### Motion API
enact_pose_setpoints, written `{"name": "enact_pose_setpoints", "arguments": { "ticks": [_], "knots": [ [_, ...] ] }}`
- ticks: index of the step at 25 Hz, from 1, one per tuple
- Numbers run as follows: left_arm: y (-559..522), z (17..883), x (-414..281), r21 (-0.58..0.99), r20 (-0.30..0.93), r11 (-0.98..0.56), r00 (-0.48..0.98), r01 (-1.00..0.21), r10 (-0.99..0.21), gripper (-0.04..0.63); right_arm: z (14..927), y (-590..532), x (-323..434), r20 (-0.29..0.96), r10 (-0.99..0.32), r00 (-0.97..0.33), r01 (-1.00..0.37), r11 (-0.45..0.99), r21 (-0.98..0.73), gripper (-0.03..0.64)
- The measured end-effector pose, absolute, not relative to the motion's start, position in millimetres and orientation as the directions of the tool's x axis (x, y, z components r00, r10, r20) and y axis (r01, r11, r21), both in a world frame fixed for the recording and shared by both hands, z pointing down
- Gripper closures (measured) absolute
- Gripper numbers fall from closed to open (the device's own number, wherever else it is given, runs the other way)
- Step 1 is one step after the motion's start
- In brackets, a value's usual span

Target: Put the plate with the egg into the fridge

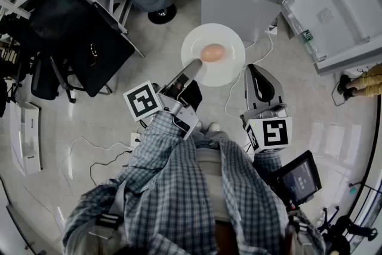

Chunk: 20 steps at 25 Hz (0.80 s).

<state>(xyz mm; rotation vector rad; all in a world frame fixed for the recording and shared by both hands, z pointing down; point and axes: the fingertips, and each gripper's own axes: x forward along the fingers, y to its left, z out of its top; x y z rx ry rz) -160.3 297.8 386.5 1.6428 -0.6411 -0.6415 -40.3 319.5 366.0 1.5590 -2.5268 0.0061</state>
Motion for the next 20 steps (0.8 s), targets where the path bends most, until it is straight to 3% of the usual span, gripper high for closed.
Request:
{"name": "enact_pose_setpoints", "arguments": {
  "ticks": [20],
  "knots": [
    [308, 379, -157, 0.984, -0.071, -0.158, 0.645, -0.078, -0.761, 0.571, 367, 329, -1, 0.157, -0.902, -0.402, -0.907, 0.416, 0.068, 0.609]
  ]
}}
